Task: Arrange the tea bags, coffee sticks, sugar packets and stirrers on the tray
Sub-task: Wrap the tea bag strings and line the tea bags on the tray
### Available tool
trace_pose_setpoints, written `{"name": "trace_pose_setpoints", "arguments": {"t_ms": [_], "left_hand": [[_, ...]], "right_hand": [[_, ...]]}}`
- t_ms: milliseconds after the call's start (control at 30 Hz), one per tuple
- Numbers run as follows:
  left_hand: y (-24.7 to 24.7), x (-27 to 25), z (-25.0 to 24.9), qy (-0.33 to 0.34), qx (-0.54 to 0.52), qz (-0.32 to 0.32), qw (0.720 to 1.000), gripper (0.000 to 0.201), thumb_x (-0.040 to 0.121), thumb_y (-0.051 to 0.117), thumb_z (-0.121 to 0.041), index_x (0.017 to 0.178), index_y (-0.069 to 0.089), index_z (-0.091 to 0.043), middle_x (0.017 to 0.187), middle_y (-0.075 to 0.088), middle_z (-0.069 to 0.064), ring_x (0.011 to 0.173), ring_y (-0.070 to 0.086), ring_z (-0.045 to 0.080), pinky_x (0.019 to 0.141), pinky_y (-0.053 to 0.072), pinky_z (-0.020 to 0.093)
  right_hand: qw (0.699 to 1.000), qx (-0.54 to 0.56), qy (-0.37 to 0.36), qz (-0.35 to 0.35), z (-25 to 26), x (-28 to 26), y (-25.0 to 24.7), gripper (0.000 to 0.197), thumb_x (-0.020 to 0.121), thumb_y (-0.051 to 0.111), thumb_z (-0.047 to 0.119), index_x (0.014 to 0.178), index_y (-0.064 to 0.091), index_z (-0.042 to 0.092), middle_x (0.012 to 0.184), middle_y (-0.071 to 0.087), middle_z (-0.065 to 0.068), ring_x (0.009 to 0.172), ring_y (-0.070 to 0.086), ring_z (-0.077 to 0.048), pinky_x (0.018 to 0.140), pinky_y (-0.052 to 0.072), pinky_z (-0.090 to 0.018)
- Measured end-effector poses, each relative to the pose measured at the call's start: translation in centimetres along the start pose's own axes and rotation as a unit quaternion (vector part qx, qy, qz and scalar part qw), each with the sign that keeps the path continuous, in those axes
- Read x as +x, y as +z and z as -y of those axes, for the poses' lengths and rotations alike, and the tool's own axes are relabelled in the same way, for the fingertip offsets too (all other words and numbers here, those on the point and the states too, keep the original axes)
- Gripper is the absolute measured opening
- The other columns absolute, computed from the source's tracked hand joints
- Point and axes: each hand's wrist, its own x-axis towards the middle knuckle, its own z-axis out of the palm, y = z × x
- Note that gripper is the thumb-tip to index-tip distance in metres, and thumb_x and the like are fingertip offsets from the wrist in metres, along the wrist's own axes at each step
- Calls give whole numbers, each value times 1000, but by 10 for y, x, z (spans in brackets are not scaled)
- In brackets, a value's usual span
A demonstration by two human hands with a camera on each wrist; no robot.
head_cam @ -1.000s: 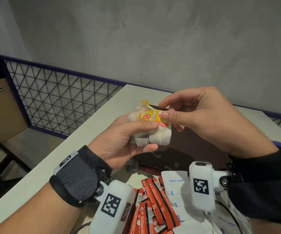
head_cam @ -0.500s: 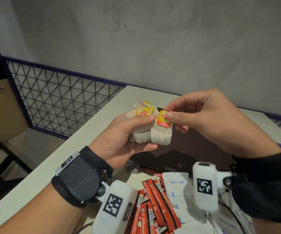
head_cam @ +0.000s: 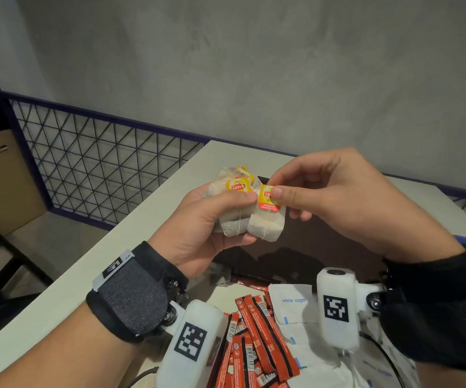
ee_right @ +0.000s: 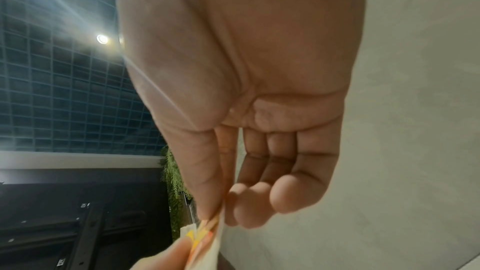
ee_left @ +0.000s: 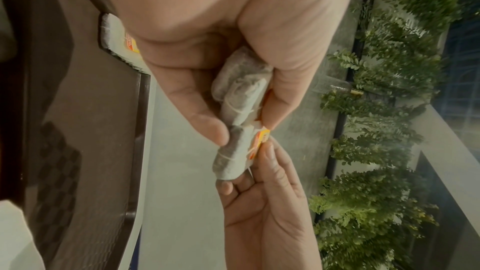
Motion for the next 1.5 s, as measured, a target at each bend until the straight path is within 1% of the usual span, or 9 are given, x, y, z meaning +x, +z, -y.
{"name": "trace_pose_setpoints", "arguments": {"t_ms": [367,533,700,900,1000,1100,1167,1333,1500], "left_hand": [[-1,0,-1,38,1,-1,999,22,75,75,-16,96,68,-19,85,73,4,69,70,14,51,54,25],[-5,2,-5,8,-6,-8,1000,21,82,73,-13,102,67,-15,94,74,11,72,71,18,49,55,25],[-27,11,-28,-40,-72,-76,994,17,72,75,-17,87,69,-11,74,72,1,68,74,12,47,57,20],[-77,17,-54,-45,-126,-173,976,10,87,74,-17,90,68,-10,76,74,3,74,75,13,51,58,19],[-91,21,-55,-40,-143,-204,968,21,86,78,-14,102,66,-7,80,74,9,83,77,21,61,63,26],[-93,24,-48,-45,-153,-208,965,29,84,80,-12,108,65,-6,87,70,13,81,77,28,68,65,36],[-93,24,-45,-55,-165,-199,964,22,86,77,-10,103,65,-4,92,67,16,86,75,32,75,64,42],[-91,25,-46,-52,-235,-170,955,13,91,56,3,103,57,1,108,57,21,96,65,37,90,59,54],[-92,27,-47,-68,-252,-148,954,21,93,46,6,111,55,2,124,55,28,105,63,46,85,59,58]], "right_hand": [[999,28,19,-3,-2,1,4,11,86,78,26,91,79,16,79,76,-9,66,65,-17,63,55,-34],[999,27,41,20,-4,2,7,11,86,78,21,87,77,10,77,75,-12,66,64,-16,61,53,-34],[995,78,56,-12,-3,1,3,13,87,76,12,91,73,0,86,73,-22,71,63,-20,62,53,-34],[990,57,130,19,-3,19,18,9,89,74,7,90,69,-1,79,72,-19,70,66,-21,66,59,-36],[977,-18,184,109,-7,49,38,11,92,72,9,97,68,-1,82,75,-14,74,71,-23,73,62,-38],[957,-58,228,171,-16,76,59,18,94,69,6,106,63,-7,103,73,-27,80,74,-25,76,63,-37],[948,-64,244,194,-22,88,73,11,94,69,4,104,63,2,109,72,-29,85,76,-29,78,64,-38],[934,-94,295,179,-35,109,98,11,94,67,0,90,59,6,101,72,-24,92,76,-36,77,64,-38],[930,-79,334,134,-43,118,102,15,90,68,-7,101,63,2,101,72,-23,84,76,-34,63,63,-32]]}}
